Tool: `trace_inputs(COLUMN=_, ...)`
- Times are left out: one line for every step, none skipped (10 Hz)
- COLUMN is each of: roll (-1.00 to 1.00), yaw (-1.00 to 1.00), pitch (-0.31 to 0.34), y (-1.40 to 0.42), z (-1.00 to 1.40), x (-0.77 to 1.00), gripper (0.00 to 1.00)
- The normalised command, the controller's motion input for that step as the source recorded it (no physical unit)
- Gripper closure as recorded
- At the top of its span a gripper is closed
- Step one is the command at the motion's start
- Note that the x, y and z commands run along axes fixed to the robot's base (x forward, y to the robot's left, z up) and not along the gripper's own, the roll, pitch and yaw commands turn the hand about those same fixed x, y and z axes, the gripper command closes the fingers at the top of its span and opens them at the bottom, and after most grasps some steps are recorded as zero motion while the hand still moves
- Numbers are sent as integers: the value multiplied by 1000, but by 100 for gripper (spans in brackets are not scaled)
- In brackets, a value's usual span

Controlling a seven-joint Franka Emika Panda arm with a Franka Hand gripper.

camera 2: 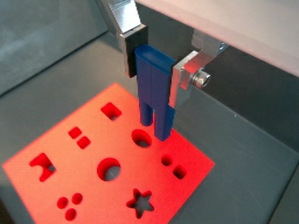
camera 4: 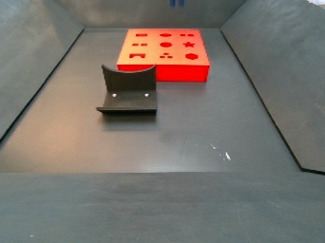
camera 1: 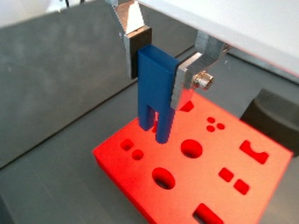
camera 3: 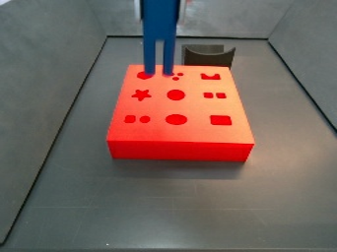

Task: Insert the square-circle object.

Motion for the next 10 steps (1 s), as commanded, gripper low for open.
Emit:
trace_inputs(roll=-179, yaw=0, pitch=-171, y=0, z=-540, x=-151, gripper=100)
trace_inputs(roll=-160, yaw=0, pitch=-166, y=0, z=-500, x=0, gripper=100)
trace_inputs(roll=-117, yaw=0, pitch=-141, y=0, z=-449, x=0, gripper=100)
trace_inputs(roll=39, yaw=0, pitch=-9, y=0, z=-289, x=-46, gripper=100)
trace_inputs(roll=56, yaw=0, pitch=0, y=20, z=-254, x=-191, gripper=100)
trace_inputs(roll=71, yaw=0, pitch=0, y=0, z=-283, x=-297, gripper=100)
trace_inputs(roll=76, yaw=0, pitch=0, y=31, z=-314, x=-331, gripper=100)
trace_inputs(roll=0, yaw=0, pitch=0, y=0, z=-283, x=-63, gripper=100)
trace_inputs(roll=-37, yaw=29, pitch=-80, y=0, z=-283, x=0, gripper=100)
trace_inputs(roll=-70, yaw=57, pitch=-96, y=0, z=-257, x=0, gripper=100)
